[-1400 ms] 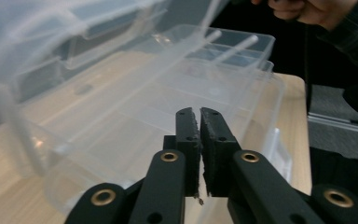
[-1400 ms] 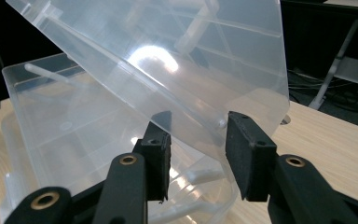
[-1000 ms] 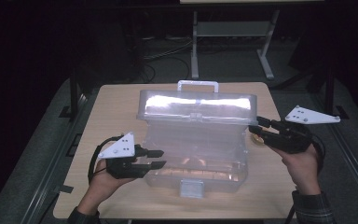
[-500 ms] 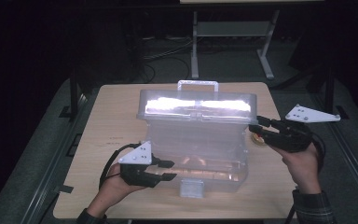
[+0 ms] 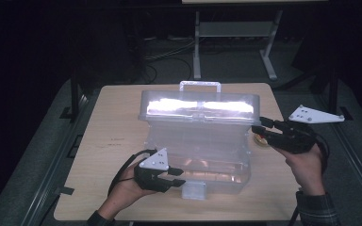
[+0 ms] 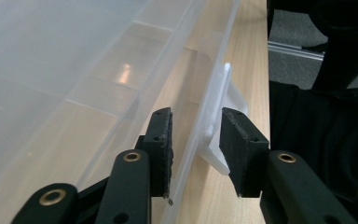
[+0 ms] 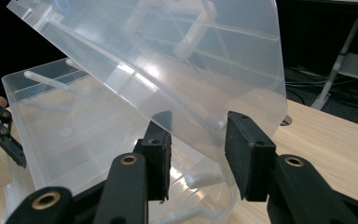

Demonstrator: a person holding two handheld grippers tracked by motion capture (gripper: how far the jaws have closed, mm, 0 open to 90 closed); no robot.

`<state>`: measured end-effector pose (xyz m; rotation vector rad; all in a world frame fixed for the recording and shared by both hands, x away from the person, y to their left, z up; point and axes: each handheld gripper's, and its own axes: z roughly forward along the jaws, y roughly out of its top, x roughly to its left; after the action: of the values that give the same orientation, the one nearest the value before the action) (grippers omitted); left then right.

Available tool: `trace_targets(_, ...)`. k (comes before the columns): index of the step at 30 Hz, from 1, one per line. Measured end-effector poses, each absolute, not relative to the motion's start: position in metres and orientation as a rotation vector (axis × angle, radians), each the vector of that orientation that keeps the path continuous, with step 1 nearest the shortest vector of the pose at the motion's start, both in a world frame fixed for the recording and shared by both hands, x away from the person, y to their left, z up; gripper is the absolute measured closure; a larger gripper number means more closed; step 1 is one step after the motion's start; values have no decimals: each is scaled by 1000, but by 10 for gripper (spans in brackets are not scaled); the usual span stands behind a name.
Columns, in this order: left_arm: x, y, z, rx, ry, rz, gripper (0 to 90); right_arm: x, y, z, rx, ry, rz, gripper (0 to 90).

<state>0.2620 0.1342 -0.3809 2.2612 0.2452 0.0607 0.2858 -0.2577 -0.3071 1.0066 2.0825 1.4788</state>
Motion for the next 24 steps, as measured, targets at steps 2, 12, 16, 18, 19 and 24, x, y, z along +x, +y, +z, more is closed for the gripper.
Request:
trace_targets(2,263,133,-383,2266,246,52,662,286,-258,-307,1006,2083,1479,612)
trace_targets(12,265,131,-384,2262,253,2,730,289,-257,-305,1018,2075,1476,619)
trace_targets(16,265,132,-385,2254,256,-16,735,292,-257,-304,1016,2060,1478,627)
trace_targets(18,265,131,-385,2259,250,-6,737,293,-257,-303,1024,2050,1477,635)
trace_targets(19,265,131,-384,2261,246,-6,737,293,-257,-303,1024,2050,1477,635)
trace_targets(24,263,129,-385,2262,224,-3,747,295,-257,-301,1026,2031,1464,659)
